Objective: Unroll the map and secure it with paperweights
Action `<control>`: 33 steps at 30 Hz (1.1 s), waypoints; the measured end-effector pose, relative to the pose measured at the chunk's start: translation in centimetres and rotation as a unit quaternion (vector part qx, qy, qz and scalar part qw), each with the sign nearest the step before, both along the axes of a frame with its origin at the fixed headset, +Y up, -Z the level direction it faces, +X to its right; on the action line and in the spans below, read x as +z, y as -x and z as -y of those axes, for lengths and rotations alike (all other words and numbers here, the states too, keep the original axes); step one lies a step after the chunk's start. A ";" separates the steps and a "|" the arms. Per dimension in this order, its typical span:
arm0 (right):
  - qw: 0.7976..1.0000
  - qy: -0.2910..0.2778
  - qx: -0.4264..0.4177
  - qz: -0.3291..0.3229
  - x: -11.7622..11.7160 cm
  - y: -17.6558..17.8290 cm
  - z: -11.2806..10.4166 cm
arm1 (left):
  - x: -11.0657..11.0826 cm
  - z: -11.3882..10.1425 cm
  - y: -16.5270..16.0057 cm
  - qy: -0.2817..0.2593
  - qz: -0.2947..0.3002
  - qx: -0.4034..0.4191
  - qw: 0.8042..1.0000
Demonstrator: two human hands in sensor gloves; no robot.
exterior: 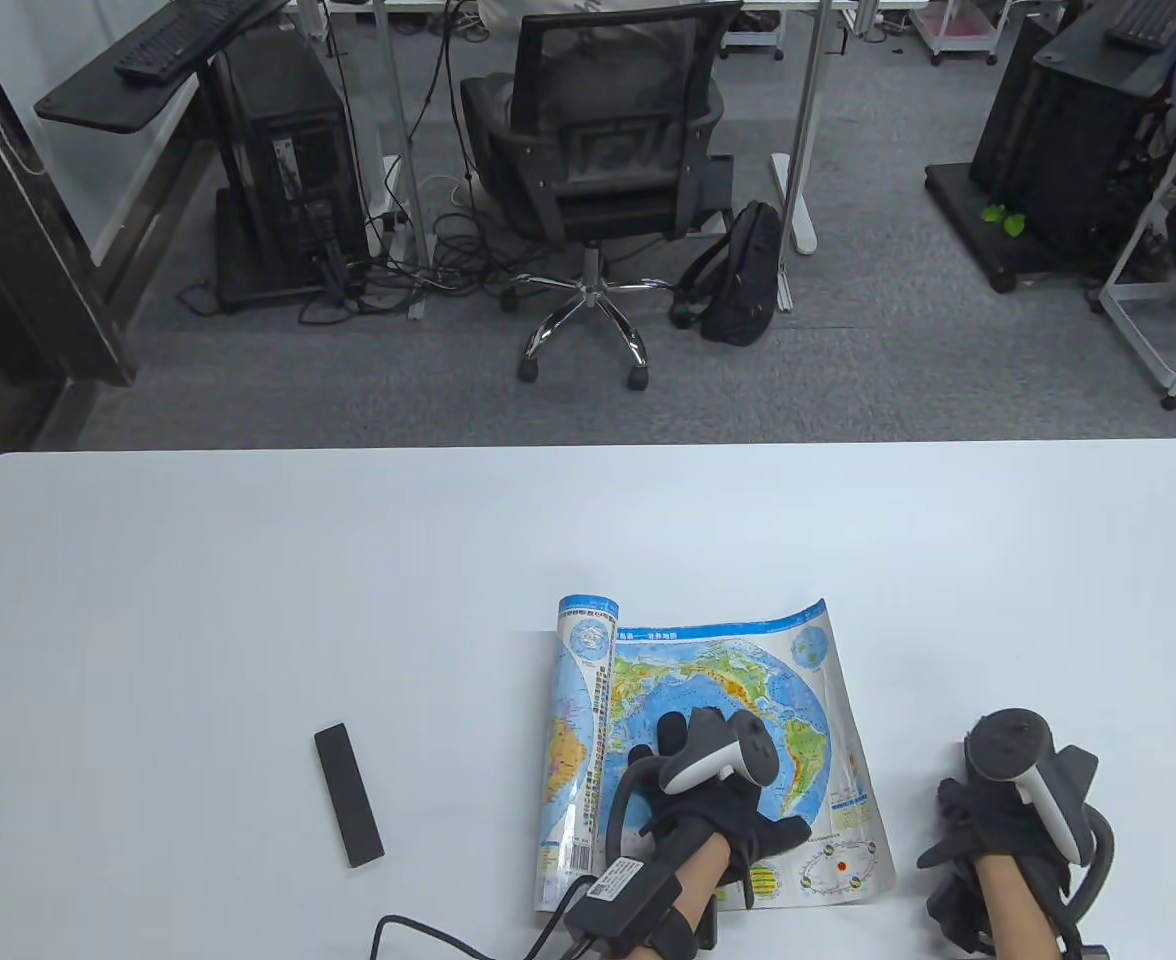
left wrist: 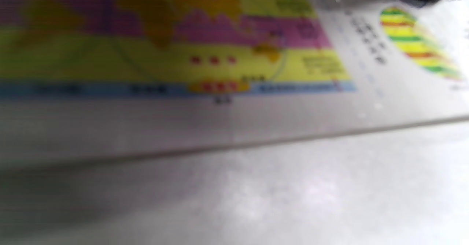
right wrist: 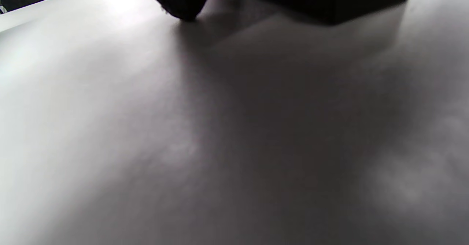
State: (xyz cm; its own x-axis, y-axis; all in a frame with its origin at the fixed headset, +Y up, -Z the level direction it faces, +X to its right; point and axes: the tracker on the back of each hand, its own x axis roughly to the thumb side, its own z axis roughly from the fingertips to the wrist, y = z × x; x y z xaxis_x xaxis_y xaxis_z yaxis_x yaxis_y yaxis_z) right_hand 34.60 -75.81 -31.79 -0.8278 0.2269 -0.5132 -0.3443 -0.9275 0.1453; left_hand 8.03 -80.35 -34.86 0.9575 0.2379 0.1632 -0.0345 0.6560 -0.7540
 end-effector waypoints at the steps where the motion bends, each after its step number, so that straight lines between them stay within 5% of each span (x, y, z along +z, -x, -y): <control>1: 1.000 0.001 0.015 -0.001 0.0 0.1 -0.1 | 0.0 0.0 0.0 0.000 0.000 0.000 1.000; 12: 0.998 -0.004 0.061 0.001 -0.2 0.4 -0.4 | 0.0 0.0 0.0 0.001 0.000 0.000 1.000; 20: 0.997 -0.079 -0.022 -0.004 0.3 0.2 -1.8 | 0.0 0.1 -0.1 0.001 -0.001 0.000 1.000; 27: 0.967 -0.175 -0.125 -0.133 1.0 3.5 -5.4 | 0.0 0.0 0.0 0.001 -0.001 -0.001 1.000; 33: 0.938 -0.138 -0.185 -0.260 1.5 7.9 -6.1 | 0.0 0.0 -0.1 0.002 -0.001 -0.002 1.000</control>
